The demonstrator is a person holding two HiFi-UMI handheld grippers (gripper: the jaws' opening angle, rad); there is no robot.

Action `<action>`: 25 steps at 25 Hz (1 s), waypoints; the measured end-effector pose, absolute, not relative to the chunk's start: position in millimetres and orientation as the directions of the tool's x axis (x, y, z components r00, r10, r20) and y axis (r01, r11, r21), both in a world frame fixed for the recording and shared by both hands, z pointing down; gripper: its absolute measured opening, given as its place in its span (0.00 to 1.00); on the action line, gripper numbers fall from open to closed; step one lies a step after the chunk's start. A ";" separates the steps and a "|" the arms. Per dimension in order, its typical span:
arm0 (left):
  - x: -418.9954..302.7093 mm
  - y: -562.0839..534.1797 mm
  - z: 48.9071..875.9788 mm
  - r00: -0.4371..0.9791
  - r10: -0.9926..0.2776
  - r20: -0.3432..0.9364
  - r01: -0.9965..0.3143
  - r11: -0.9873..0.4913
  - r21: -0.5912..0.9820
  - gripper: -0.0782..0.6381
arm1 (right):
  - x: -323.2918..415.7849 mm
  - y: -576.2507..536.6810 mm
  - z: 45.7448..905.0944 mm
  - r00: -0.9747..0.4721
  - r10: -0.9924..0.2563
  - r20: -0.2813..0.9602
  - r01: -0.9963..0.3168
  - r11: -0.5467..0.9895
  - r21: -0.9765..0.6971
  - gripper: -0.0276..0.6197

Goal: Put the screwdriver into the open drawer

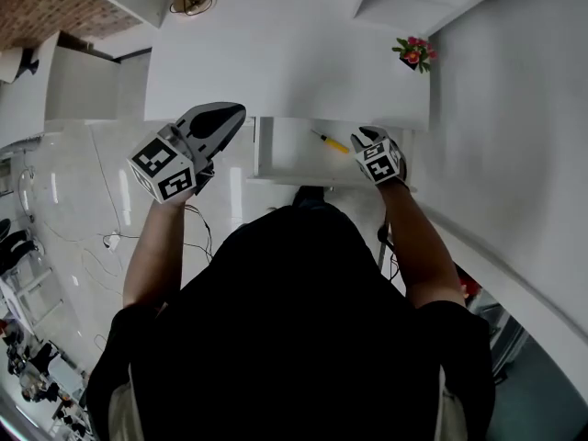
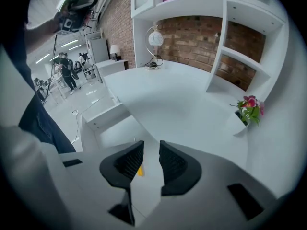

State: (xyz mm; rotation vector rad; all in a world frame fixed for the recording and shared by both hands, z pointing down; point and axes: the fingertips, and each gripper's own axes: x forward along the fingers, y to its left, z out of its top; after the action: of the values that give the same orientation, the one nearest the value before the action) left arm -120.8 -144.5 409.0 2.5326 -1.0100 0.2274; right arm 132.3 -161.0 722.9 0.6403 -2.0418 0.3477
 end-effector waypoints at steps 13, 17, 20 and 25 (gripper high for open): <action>-106.9 -140.1 382.2 0.769 -0.584 0.260 -0.639 -0.720 0.271 0.13 | 159.1 -178.2 626.8 -0.455 -0.488 0.745 -0.695 0.717 0.045 0.21; -108.0 -136.0 377.5 0.777 -0.575 0.255 -0.629 -0.730 0.268 0.13 | 166.7 -175.1 605.1 -0.453 -0.526 0.720 -0.726 0.686 0.045 0.21; -107.3 -133.9 375.5 0.782 -0.570 0.251 -0.622 -0.737 0.264 0.13 | 171.2 -174.1 591.1 -0.452 -0.548 0.704 -0.746 0.665 0.038 0.21; -104.1 -127.2 376.2 0.793 -0.559 0.242 -0.609 -0.747 0.268 0.13 | 180.7 -165.0 573.0 -0.443 -0.581 0.683 -0.773 0.633 0.038 0.21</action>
State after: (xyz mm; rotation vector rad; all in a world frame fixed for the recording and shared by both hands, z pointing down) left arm -104.1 -127.2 376.2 2.6499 -0.8910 0.2087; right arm 180.7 -165.0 573.0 1.0525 -2.1803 0.3677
